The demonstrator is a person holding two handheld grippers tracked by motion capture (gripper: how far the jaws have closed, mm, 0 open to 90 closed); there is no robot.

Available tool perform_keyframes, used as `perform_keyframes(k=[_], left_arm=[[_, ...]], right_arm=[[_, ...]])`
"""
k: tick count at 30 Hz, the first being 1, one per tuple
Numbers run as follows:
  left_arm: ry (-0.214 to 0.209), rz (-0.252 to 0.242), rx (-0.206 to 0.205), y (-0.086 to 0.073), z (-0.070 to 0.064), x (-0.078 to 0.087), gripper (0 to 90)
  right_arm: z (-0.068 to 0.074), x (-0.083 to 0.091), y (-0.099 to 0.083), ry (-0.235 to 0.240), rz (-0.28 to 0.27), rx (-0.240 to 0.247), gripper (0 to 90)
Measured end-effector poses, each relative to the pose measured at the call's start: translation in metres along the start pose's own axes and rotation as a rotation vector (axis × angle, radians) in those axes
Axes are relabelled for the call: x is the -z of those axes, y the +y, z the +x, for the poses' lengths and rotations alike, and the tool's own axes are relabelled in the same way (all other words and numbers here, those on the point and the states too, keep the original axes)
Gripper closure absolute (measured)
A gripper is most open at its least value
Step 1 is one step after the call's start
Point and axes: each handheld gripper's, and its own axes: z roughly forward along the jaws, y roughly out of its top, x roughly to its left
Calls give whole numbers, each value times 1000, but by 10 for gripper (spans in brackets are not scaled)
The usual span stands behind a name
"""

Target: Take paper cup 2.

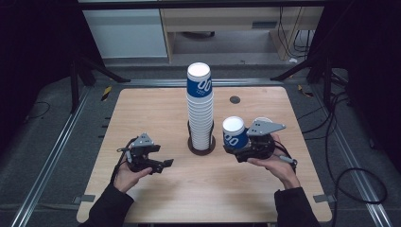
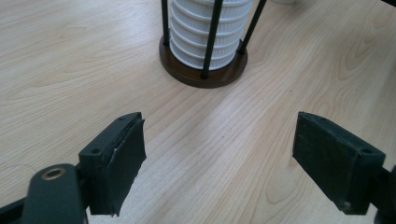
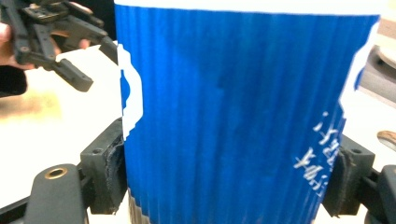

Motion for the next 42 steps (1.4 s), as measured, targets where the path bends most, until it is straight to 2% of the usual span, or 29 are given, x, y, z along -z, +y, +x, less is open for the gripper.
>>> perform_keyframes(k=[2,5,14,17,32,42], left_arm=[[-6,-3,-5,1,-2,1,165],[-14,-5,-19,3,-5,2,164],[-36,4,-37,4,-9,1,166],[-46,3,-44,5,-11,2,167],[-80,3,-84,10,-22,4,164],[-132,5,-111,13,-32,5,158]], right_arm=[[2,-3,-2,20,-2,8,194],[6,-9,-6,44,25,37,194],[13,-23,-12,113,61,72,192],[15,-28,-14,125,88,89,192],[30,-46,-17,200,144,155,191],[40,-59,-20,237,183,195,191]])
